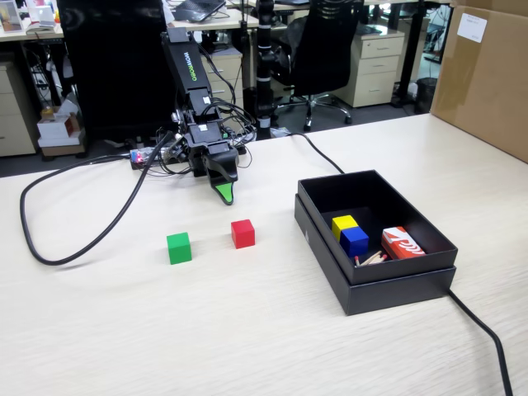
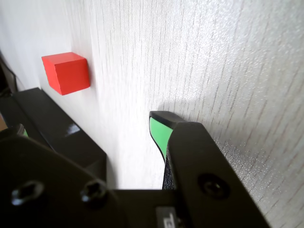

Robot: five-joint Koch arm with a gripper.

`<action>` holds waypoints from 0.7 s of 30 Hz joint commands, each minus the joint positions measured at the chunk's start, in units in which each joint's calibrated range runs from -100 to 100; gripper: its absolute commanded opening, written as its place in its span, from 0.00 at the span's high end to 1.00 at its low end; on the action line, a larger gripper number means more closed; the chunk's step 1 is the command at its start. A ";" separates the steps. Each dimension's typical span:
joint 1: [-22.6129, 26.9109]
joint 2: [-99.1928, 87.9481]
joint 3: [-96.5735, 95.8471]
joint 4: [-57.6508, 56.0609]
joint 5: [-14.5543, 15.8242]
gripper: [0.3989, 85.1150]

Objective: Put the green cube on top of the red cube

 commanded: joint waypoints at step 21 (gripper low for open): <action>-2.30 0.37 13.20 -21.66 -0.15 0.43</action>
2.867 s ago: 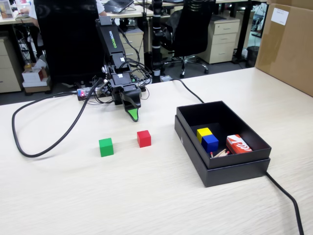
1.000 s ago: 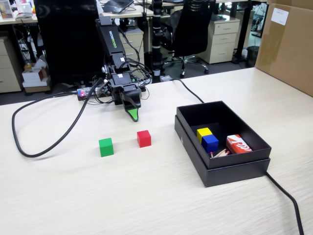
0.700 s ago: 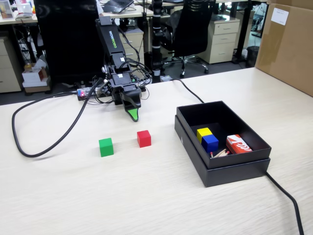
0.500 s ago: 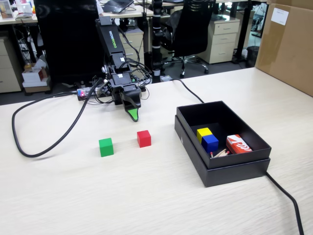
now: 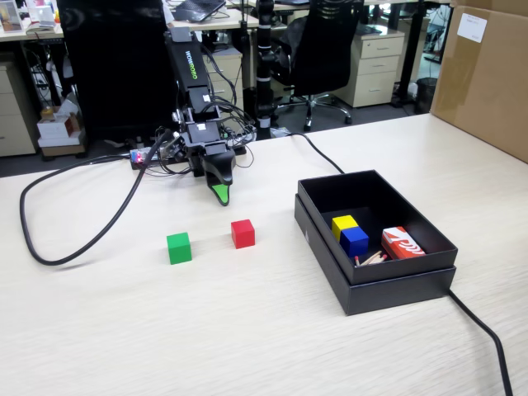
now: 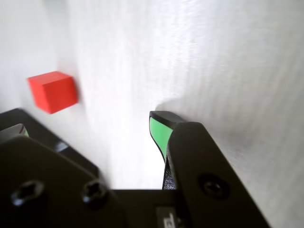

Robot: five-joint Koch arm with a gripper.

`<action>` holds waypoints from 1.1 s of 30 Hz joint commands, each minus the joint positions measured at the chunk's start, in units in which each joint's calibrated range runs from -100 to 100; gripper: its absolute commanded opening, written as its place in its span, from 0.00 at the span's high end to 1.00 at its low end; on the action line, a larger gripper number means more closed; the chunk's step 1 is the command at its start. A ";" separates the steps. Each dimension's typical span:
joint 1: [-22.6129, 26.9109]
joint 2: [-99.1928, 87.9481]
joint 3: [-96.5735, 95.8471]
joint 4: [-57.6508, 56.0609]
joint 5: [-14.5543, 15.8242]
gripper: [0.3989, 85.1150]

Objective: Put the green cube on top of the red cube

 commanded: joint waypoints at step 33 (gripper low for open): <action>-12.70 69.43 74.52 -38.21 -12.16 0.44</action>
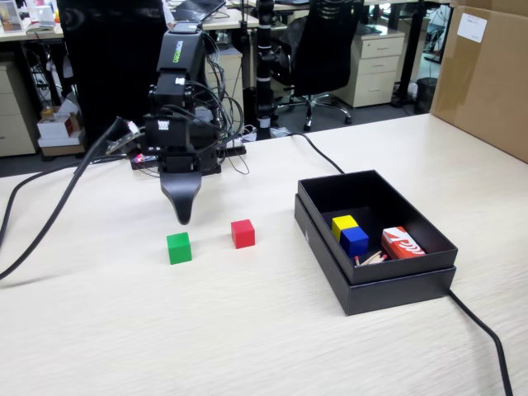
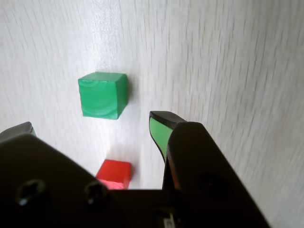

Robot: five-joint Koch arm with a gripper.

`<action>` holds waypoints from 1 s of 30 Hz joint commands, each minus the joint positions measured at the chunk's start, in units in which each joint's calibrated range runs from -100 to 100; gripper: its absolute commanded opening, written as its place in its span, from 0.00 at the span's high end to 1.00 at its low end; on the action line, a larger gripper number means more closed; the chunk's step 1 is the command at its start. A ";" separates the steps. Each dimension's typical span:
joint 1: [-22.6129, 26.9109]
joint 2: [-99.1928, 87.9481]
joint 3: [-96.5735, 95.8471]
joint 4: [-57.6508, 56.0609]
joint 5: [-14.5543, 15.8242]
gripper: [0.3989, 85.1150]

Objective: Put the green cube on top of the red cube

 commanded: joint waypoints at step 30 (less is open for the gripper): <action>-0.98 25.58 15.58 2.17 -1.32 0.99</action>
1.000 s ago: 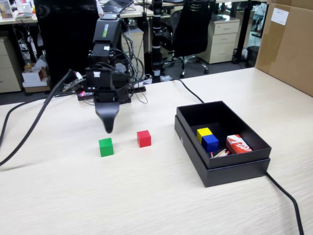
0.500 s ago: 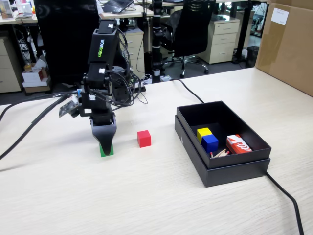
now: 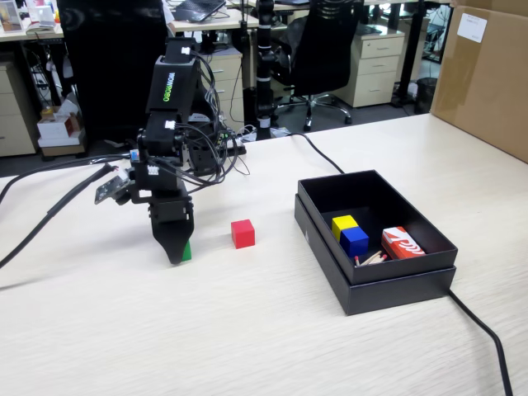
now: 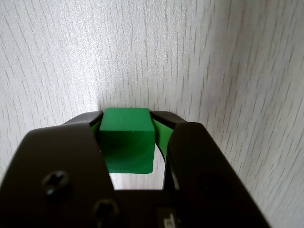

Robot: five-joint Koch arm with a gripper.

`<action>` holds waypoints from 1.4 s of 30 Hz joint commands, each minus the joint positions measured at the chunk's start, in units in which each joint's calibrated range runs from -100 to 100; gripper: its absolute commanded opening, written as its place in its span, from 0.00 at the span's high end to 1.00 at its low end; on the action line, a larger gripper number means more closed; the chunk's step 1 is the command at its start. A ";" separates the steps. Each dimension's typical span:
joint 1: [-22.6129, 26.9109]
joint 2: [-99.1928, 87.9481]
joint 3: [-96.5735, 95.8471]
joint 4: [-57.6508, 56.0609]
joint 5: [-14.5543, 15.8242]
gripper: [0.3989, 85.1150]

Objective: Put the green cube on top of the red cube

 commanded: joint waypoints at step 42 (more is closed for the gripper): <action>12.45 -26.60 -5.91 2.79 12.26 0.99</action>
